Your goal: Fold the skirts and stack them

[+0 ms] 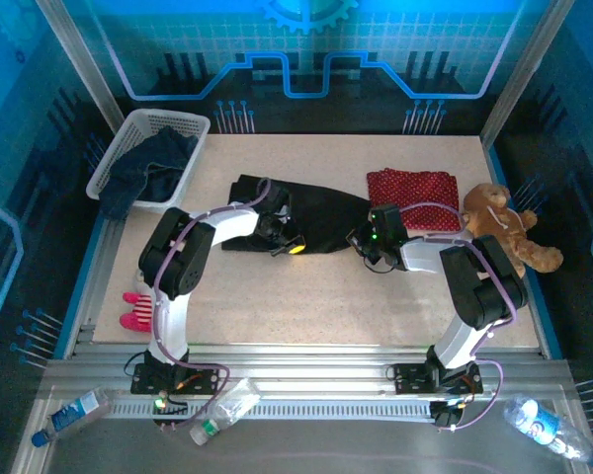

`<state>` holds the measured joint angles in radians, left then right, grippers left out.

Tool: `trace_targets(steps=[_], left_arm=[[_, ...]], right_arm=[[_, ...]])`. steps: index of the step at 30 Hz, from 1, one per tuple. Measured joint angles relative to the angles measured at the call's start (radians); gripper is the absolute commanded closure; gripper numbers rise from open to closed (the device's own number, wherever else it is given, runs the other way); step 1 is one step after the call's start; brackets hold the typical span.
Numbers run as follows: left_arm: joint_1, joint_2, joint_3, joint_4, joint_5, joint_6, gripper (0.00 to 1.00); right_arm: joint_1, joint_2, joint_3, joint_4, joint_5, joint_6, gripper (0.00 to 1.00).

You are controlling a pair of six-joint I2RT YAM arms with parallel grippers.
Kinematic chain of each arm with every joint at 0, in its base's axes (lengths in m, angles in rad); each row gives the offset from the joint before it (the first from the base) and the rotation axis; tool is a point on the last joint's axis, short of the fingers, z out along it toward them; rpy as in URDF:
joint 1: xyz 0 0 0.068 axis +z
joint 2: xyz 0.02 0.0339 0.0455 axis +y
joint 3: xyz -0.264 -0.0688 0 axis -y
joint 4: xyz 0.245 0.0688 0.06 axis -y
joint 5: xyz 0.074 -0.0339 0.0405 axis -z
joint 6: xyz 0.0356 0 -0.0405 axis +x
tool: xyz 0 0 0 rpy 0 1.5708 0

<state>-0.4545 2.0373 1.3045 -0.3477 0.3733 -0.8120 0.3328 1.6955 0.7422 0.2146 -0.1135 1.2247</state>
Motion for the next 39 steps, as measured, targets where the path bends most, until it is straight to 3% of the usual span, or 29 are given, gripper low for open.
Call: trace_targets(steps=[6,9,12,18,24,35,39], left_arm=[[0.047,-0.108,-0.037,-0.035,-0.014,0.008,0.8],[0.128,-0.202,-0.047,-0.05,-0.051,0.038,0.74],[0.232,-0.253,-0.034,-0.067,-0.108,0.08,0.73],[0.385,-0.192,-0.028,-0.092,-0.177,0.137,0.74],[0.413,-0.065,-0.026,-0.101,-0.18,0.162,0.74],[0.419,-0.041,-0.017,-0.085,-0.115,0.174,0.93],[0.419,-0.041,-0.017,-0.084,-0.11,0.184,0.95]], right_arm=[[-0.006,-0.002,0.073,-0.119,0.011,-0.142,1.0],[-0.008,-0.011,0.137,-0.206,0.029,-0.248,1.0],[-0.008,-0.023,0.209,-0.28,0.042,-0.356,1.0],[-0.007,-0.019,0.343,-0.394,0.069,-0.546,1.0],[0.02,0.061,0.519,-0.515,0.121,-0.748,1.0],[0.315,0.34,0.995,-0.747,0.286,-1.16,1.0],[0.425,0.468,1.173,-0.804,0.301,-1.285,1.0]])
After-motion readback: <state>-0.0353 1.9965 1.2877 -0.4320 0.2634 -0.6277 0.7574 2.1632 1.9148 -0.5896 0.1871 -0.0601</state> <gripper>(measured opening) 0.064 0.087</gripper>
